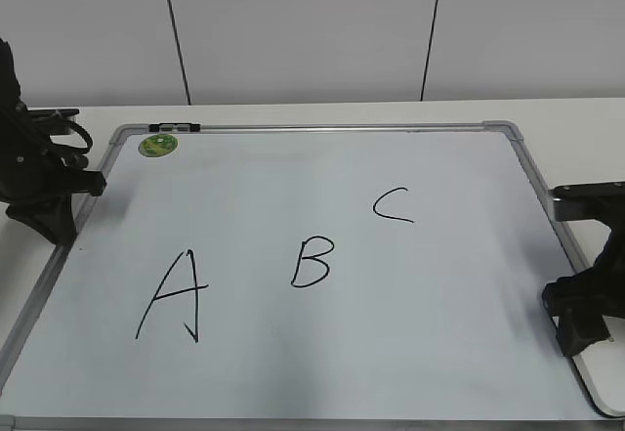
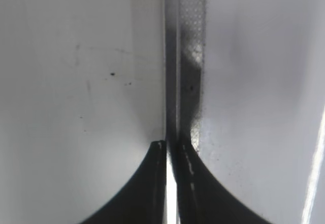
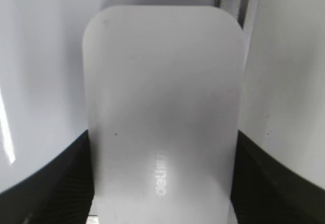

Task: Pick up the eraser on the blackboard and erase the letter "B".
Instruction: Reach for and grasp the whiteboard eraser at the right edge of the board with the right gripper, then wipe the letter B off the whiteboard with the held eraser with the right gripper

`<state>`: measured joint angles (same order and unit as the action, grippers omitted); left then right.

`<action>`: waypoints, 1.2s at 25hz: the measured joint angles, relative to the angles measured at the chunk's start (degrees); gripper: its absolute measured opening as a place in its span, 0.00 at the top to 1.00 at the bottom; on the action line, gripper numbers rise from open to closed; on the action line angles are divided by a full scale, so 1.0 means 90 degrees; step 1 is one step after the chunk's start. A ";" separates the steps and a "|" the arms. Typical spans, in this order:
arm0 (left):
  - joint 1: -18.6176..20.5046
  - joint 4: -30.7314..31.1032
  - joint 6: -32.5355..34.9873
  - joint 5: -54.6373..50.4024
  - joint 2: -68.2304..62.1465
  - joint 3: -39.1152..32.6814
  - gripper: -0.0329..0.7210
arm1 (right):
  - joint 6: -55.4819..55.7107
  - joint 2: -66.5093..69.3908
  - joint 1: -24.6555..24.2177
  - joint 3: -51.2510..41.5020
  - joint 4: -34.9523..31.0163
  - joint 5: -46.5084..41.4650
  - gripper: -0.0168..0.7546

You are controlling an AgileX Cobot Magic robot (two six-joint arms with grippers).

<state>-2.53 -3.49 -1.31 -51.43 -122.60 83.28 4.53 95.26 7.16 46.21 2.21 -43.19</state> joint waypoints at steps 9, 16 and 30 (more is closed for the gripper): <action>0.0000 -0.0005 0.0000 0.0000 0.0000 0.0000 0.93 | -0.0297 0.0059 0.0066 0.0815 -0.1059 -0.0683 0.30; 0.0000 -0.0005 0.0000 0.0000 0.0000 0.0000 0.93 | -0.0422 0.1041 0.0937 0.2493 -0.1199 -0.1539 0.30; 0.0000 -0.0005 0.0000 0.0000 0.0000 0.0000 0.93 | -0.0150 0.3348 0.2251 0.5909 -0.0866 -0.2845 0.30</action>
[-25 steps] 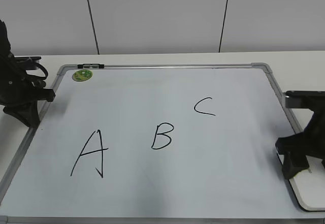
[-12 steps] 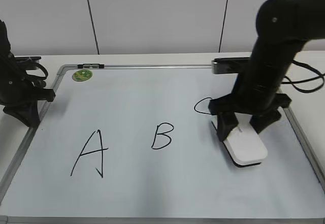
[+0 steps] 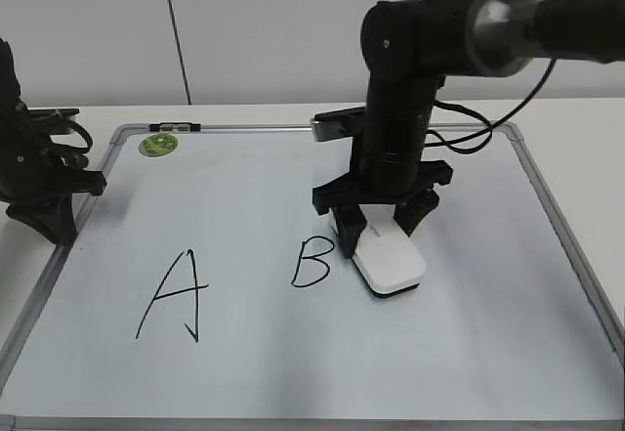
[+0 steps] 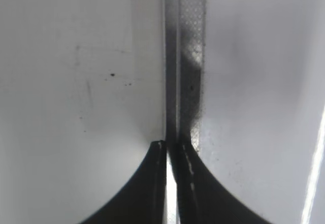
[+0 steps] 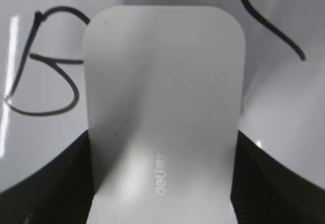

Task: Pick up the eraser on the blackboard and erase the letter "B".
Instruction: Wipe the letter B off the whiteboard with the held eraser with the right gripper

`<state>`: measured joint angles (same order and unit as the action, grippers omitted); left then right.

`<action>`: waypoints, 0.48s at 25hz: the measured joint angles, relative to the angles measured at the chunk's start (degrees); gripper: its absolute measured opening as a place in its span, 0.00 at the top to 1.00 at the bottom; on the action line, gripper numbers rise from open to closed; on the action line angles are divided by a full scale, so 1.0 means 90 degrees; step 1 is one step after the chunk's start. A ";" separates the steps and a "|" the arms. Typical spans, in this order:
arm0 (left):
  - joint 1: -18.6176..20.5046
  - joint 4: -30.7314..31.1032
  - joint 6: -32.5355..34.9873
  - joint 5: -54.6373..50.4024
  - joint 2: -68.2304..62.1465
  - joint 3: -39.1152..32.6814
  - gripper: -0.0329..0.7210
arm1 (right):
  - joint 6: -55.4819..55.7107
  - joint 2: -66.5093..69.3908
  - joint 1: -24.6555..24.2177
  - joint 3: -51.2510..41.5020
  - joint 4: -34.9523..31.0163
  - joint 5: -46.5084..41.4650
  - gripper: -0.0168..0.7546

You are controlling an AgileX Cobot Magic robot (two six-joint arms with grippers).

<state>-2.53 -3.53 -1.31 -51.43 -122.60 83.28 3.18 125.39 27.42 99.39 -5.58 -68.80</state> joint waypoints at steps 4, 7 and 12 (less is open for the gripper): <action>0.0000 0.0000 0.0000 0.0000 0.0000 0.0000 0.93 | 0.0041 0.0368 0.0142 0.0490 0.0046 -0.0016 0.30; 0.0000 0.0000 0.0000 0.0000 0.0000 0.0000 0.93 | 0.0077 0.0547 0.0189 0.0696 0.0046 -0.0031 0.30; 0.0000 0.0000 0.0000 0.0000 0.0000 0.0000 0.93 | 0.0107 0.0646 0.0226 0.0769 0.0059 -0.0106 0.30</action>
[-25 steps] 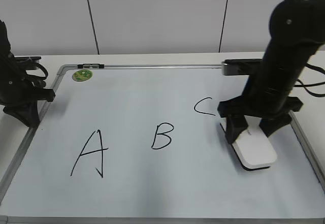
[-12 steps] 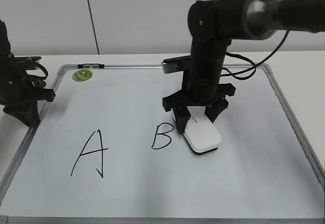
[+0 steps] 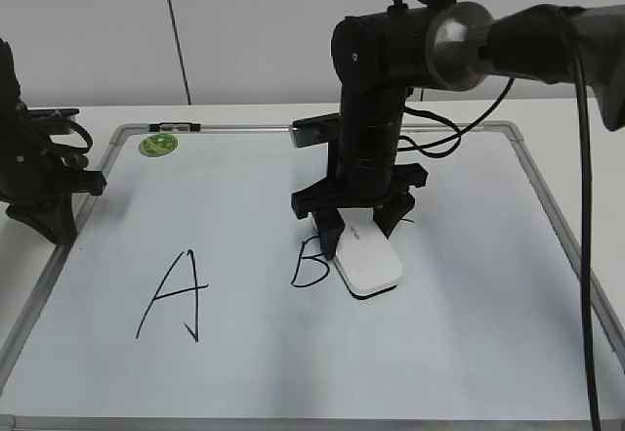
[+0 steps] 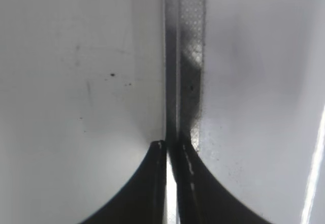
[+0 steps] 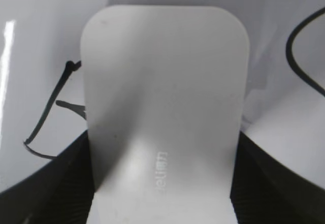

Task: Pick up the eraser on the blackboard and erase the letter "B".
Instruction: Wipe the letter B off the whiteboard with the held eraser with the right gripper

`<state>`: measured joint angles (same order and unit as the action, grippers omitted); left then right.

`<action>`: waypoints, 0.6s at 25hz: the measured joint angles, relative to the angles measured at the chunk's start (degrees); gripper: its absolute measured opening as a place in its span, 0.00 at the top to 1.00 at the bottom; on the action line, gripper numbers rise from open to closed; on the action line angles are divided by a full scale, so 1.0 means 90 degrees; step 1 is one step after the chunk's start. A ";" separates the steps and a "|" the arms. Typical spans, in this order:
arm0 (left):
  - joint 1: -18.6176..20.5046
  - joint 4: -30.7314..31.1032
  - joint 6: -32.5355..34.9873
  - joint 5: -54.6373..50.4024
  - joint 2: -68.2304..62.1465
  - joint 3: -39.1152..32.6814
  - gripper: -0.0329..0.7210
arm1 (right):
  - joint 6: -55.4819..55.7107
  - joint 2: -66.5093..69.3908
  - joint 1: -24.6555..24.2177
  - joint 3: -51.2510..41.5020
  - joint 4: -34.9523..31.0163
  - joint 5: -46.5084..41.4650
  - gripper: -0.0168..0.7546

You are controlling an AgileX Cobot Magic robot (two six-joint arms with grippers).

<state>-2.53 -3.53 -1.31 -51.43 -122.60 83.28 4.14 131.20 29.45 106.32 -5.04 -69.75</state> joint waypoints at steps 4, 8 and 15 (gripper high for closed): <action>0.0000 0.0000 0.0000 0.0000 0.0000 0.0000 0.93 | 0.0044 0.0000 0.0052 0.0005 0.0048 -0.0003 0.30; 0.0000 -0.0033 0.0000 0.0000 0.0000 0.0000 0.93 | 0.0066 0.0014 0.0172 0.0015 0.0137 -0.0003 0.30; 0.0000 -0.0093 0.0000 0.0000 0.0000 0.0000 0.93 | 0.0066 0.0017 0.0607 0.0029 0.0127 0.0187 0.30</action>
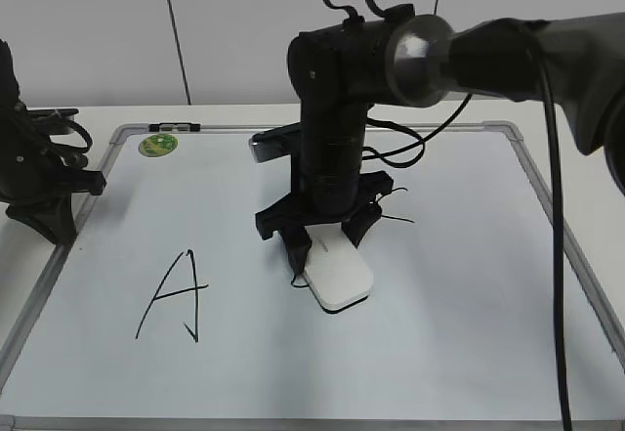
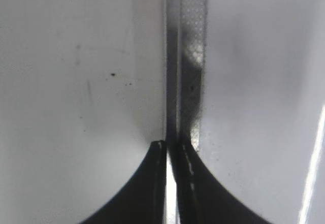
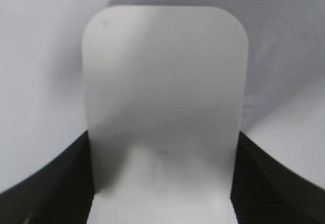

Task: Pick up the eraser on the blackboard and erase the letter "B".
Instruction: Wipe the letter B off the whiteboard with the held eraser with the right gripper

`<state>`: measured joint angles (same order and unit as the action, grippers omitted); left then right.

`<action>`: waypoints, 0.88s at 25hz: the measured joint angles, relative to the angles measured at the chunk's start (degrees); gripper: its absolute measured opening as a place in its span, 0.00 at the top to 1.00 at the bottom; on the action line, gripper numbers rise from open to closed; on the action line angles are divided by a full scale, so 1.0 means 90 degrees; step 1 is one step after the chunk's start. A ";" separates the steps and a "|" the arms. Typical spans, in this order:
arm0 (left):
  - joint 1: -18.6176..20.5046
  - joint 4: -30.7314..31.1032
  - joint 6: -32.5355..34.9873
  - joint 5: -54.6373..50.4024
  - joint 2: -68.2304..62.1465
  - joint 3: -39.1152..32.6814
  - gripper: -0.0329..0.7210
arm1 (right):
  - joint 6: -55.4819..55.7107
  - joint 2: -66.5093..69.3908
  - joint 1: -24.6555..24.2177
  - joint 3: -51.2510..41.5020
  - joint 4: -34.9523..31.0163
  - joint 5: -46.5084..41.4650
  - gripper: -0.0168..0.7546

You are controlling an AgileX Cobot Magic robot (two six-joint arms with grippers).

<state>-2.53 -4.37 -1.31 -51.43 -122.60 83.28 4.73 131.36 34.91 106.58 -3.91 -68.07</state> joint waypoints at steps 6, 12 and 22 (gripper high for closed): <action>0.0000 -0.0014 0.0000 0.0000 0.0000 0.0000 0.93 | 0.0000 0.0011 0.0397 0.0000 -0.0098 0.0137 0.30; 0.0000 -0.0024 0.0000 0.0000 0.0000 0.0000 0.93 | 0.0244 0.0011 0.0488 0.0000 -0.0006 0.0176 0.30; 0.0000 -0.0012 0.0000 0.0000 0.0000 0.0000 0.93 | 0.1116 0.0011 0.0524 0.0004 0.0791 -0.0024 0.30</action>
<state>-2.53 -4.48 -1.31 -51.43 -122.60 83.28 14.77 131.45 39.63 106.62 3.21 -68.29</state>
